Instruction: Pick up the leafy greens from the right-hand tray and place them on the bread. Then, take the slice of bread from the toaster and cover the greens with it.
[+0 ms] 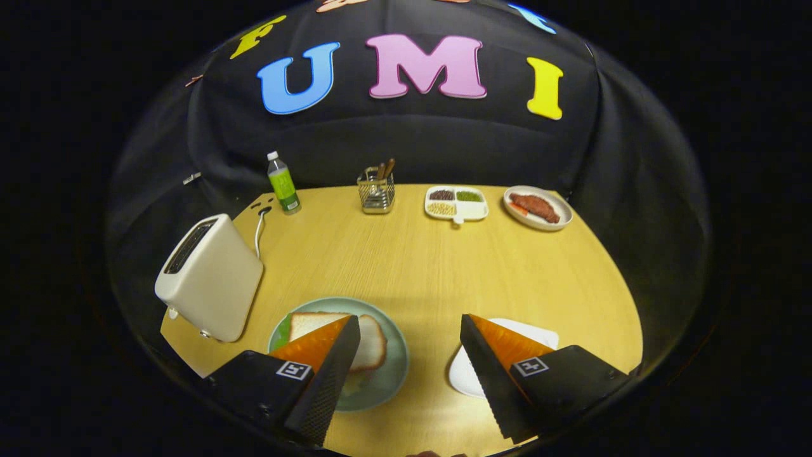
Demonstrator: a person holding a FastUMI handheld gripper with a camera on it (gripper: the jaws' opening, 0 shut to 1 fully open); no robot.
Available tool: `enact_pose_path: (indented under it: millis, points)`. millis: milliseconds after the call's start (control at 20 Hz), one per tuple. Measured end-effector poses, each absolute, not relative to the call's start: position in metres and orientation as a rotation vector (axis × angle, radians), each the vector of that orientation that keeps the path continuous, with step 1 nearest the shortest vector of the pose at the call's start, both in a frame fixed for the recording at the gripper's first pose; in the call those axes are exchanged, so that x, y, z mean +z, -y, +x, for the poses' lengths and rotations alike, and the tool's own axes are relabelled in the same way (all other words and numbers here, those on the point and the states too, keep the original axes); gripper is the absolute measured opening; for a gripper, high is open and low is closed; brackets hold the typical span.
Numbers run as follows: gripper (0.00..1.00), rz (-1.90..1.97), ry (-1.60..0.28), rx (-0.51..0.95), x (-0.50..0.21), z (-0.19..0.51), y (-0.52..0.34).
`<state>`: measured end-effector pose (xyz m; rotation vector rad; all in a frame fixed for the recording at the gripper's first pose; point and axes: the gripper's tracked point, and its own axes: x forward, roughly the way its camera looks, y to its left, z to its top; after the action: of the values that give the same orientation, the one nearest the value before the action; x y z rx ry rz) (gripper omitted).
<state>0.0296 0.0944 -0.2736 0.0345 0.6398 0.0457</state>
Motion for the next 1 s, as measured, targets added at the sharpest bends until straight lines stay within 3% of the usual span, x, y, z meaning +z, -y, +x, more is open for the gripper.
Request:
enact_pose_path:
  millis: [350, 650, 1000]
  points:
    - [1.0, 0.0, -0.335, -0.093, -0.131, 0.021, -0.029]
    - [0.99, 0.055, -0.192, -0.153, -0.059, -0.026, 0.02]
    - [0.99, 0.054, -0.157, -0.044, -0.034, -0.066, 0.038]
